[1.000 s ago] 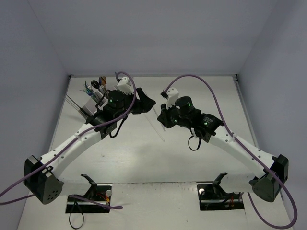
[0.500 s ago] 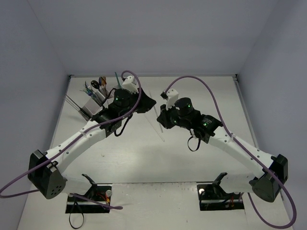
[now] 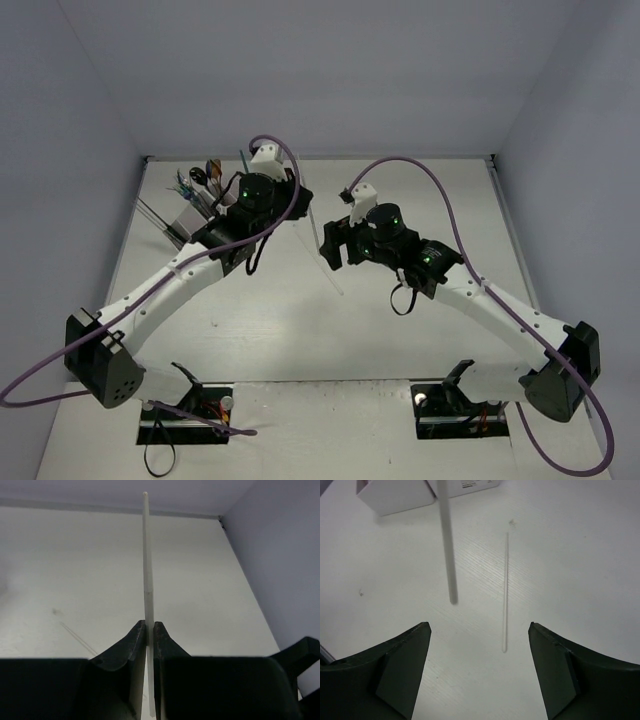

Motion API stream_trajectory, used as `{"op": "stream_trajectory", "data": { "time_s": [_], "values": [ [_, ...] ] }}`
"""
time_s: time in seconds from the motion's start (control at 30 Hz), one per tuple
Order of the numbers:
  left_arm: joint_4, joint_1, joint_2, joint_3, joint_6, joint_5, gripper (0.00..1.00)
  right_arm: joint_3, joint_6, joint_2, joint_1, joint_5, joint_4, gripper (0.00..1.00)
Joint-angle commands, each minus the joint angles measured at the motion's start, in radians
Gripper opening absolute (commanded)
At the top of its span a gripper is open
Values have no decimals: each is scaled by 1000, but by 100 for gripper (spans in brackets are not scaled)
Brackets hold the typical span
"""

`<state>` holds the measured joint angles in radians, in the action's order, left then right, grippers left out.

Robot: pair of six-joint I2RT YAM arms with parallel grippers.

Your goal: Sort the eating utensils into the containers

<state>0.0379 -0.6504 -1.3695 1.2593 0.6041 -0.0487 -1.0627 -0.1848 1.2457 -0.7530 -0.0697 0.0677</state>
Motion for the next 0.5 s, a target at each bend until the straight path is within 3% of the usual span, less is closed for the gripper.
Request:
{"op": "stream_trajectory", "data": {
  "time_s": [0.0, 0.23, 0.47],
  "values": [
    [-20, 115, -47, 144, -169, -158, 0, 35, -4, -6, 52, 63, -55, 77],
    [-98, 317, -232, 322, -249, -185, 0, 75, 3, 52, 73, 107, -54, 78],
    [-158, 401, -502, 573, -328, -166, 0, 93, 19, 102, 73, 94, -55, 78]
  ]
}}
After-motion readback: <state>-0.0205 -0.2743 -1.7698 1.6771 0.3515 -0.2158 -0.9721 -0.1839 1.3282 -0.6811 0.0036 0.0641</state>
